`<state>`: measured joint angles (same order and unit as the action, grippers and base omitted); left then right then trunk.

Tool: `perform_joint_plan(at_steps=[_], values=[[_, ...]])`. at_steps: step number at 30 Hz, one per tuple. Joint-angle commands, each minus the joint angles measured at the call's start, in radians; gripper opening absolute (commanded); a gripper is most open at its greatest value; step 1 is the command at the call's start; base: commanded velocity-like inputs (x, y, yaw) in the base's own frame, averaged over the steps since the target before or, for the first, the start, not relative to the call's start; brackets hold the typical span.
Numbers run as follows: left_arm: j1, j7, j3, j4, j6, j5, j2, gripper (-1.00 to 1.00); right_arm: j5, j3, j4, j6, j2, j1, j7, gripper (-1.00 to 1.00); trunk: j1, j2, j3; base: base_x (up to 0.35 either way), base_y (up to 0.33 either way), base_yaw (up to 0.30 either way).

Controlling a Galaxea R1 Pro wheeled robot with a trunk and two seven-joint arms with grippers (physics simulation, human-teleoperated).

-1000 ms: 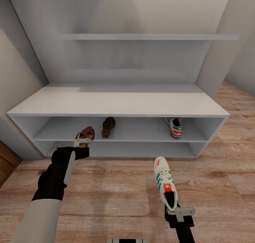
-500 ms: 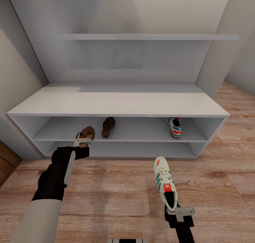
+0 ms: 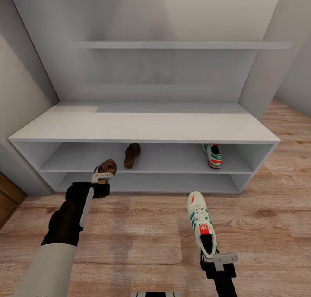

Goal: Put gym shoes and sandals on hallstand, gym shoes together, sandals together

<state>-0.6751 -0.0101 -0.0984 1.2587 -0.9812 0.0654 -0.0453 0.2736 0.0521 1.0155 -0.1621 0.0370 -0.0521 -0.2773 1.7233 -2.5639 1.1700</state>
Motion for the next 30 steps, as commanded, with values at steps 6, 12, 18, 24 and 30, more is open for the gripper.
perform_joint_plan(at_steps=[6, 12, 18, 24, 30], values=[[0.0, -0.001, -0.001, -0.014, 0.012, 0.01, 0.001, -1.0, -0.002, 0.0, 0.0, 0.0, 0.0, 0.0, 0.0, -1.0, 0.0, 0.0, 0.0, 0.0, 0.0, 0.0], [0.0, -0.001, -0.002, -0.032, 0.021, 0.012, 0.001, -1.0, -0.002, 0.0, 0.0, 0.0, 0.001, 0.0, 0.0, -1.0, 0.0, 0.0, 0.0, 0.0, 0.0, 0.0], [0.0, -0.001, -0.003, -0.053, 0.025, 0.012, 0.001, -1.0, -0.002, 0.0, 0.0, 0.0, 0.001, 0.0, 0.0, -1.0, 0.0, 0.0, 0.0, 0.0, 0.0, 0.0], [-0.001, -0.001, -0.005, -0.058, 0.043, 0.011, 0.002, -1.0, -0.002, 0.0, 0.0, 0.0, 0.001, 0.0, 0.0, -1.0, 0.0, 0.0, 0.0, 0.0, 0.0, 0.0], [-0.001, 0.0, -0.01, -0.059, 0.075, 0.012, 0.006, -1.0, -0.002, 0.0, 0.0, 0.0, 0.0, 0.0, 0.0, -1.0, 0.0, 0.0, 0.0, 0.0, 0.0, 0.0]])
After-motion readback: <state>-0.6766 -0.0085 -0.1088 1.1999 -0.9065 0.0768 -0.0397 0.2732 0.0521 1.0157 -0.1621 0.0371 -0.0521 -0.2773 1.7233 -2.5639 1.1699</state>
